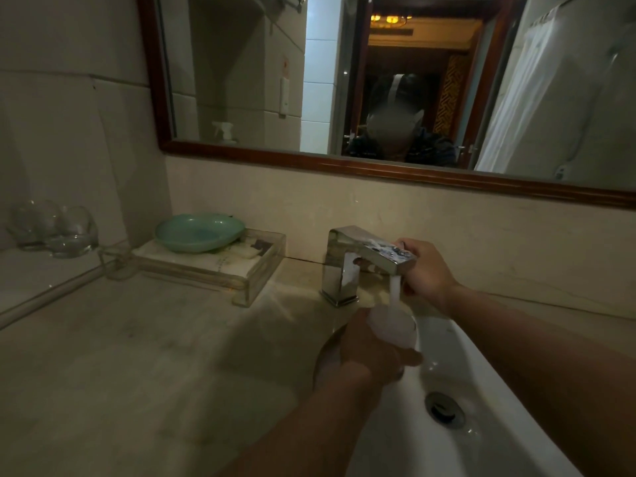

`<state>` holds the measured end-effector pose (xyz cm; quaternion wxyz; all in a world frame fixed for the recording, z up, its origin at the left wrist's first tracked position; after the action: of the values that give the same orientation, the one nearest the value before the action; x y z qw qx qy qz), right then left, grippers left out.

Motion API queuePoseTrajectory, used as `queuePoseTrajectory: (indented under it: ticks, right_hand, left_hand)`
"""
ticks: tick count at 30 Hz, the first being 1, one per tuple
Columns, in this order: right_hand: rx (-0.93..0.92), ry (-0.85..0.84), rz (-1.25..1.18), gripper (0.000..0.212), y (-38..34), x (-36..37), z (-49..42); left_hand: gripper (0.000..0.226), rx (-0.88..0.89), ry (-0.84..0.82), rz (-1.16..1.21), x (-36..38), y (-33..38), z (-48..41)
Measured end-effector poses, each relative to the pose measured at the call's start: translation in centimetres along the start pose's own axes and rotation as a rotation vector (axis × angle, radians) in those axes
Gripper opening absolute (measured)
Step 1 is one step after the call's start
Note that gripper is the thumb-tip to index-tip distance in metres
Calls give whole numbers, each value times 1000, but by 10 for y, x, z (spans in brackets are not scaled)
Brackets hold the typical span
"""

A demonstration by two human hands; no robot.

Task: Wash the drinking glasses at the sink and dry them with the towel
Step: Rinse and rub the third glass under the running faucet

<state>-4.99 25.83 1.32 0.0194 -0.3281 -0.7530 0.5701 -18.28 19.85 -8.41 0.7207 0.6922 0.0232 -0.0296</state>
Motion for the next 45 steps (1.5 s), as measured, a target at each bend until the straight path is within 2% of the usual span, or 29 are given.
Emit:
queuePoseTrajectory:
  ticks: [3, 6, 8, 10, 15, 18, 19, 21, 24, 26, 28, 32, 34, 36, 39, 42, 44, 45]
  right_hand:
    - [12, 2, -2, 49, -3, 1, 0]
    - [29, -34, 50, 42, -7, 0, -2]
    - [46, -71, 104, 32, -13, -2, -1]
    - [30, -155, 165, 20, -23, -8, 8]
    - [-115, -369, 277, 22, -31, -45, 48]
    - [-223, -246, 207, 41, -32, -76, 65]
    - [-218, -209, 170, 37, -31, -85, 70]
    - [-227, -240, 203, 36, -28, -94, 88]
    - [-303, -463, 435, 49, -18, -80, 122]
    - [-426, -603, 579, 48, -6, -67, 138]
    - [-392, -662, 617, 48, 10, -61, 144]
    - [-323, -615, 600, 52, 27, -54, 147]
    - [-323, -679, 562, 51, 30, -47, 155]
    - [-281, -753, 462, 40, 30, -41, 164]
    - [-221, -672, 348, 27, 33, -40, 159]
    - [-289, -672, 446, 32, 39, -36, 157]
    - [-278, -691, 403, 29, 40, -33, 159]
    - [-243, -626, 345, 32, 38, -35, 157]
  left_hand:
    - [64, 30, -37, -50, 0, 5, 1]
    - [80, 47, -40, -75, 1, 3, 1]
    - [79, 31, -21, -72, -3, 5, 3]
    - [71, 18, -37, -74, -2, 6, 6]
    - [71, 90, -92, -90, 4, 9, 10]
    - [100, 173, -79, -136, 6, 9, 15]
    - [103, 201, -80, -158, 7, 8, 16]
    - [89, 252, -141, -255, 10, 11, 23]
    - [63, 332, -273, -426, 15, 21, 37]
    - [64, 368, -332, -526, 19, 20, 41]
    - [68, 377, -369, -577, 21, 16, 43]
    - [63, 298, -390, -596, 17, 8, 42]
    - [64, 324, -417, -630, 19, 11, 43]
    - [59, 354, -437, -678, 20, 12, 44]
    - [54, 358, -392, -653, 18, 10, 39]
    - [52, 356, -385, -669, 18, 8, 37]
    - [55, 350, -386, -697, 18, 3, 35]
    - [59, 327, -371, -668, 17, 2, 34]
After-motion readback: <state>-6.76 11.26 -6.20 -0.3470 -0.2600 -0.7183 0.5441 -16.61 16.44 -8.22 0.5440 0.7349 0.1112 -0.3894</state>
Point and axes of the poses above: each hand's wrist, its own z-axis away from the middle knuckle, its own x-axis out of the palm, y = z × x, the point moved 7 cm from there along -z, towards the middle knuckle, and after that the axes turned 14 degrees about y, right-handed, at the moved point
